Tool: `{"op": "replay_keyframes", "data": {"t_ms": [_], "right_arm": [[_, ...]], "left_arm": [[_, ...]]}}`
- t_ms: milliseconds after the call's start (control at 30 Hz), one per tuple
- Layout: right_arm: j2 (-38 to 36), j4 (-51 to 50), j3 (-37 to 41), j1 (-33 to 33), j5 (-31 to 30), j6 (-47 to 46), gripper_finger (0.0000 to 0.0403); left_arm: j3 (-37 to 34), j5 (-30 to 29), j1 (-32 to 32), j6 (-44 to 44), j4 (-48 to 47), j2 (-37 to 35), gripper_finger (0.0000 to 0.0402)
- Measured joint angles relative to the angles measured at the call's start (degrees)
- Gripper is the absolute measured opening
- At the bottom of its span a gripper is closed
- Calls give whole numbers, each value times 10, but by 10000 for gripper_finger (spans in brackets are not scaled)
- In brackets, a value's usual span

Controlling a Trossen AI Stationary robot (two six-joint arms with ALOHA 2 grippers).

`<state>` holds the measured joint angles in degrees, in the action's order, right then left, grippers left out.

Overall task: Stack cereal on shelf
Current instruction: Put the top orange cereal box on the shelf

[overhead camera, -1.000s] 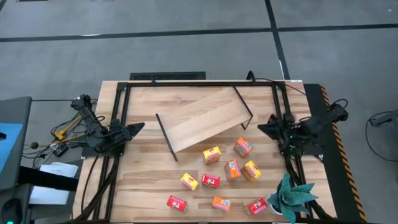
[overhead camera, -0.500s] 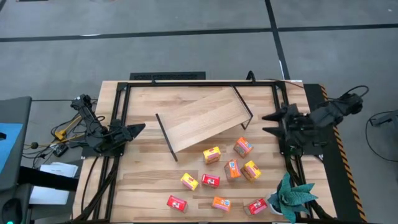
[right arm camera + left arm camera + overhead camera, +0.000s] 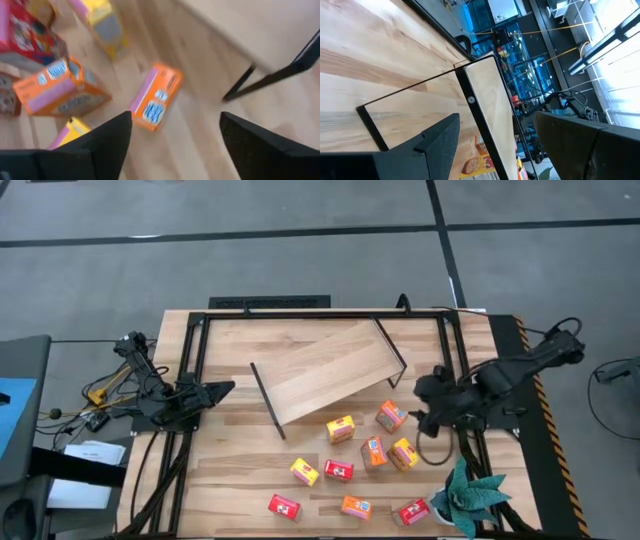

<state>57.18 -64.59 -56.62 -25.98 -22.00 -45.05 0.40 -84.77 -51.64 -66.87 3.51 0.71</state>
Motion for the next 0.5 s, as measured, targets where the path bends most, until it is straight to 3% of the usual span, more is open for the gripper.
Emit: {"op": "replay_keyframes", "data": {"t_ms": [100,233,500], "right_arm": [[28,1,0,18,32,-13,370],[55,4,0,41,29,-18,395],[104,24,0,73,24,-14,393]], "left_arm": [[0,0,0,0,0,0,249],[0,0,0,0,0,0,249],[0,8,0,0,-1,0,249]]}}
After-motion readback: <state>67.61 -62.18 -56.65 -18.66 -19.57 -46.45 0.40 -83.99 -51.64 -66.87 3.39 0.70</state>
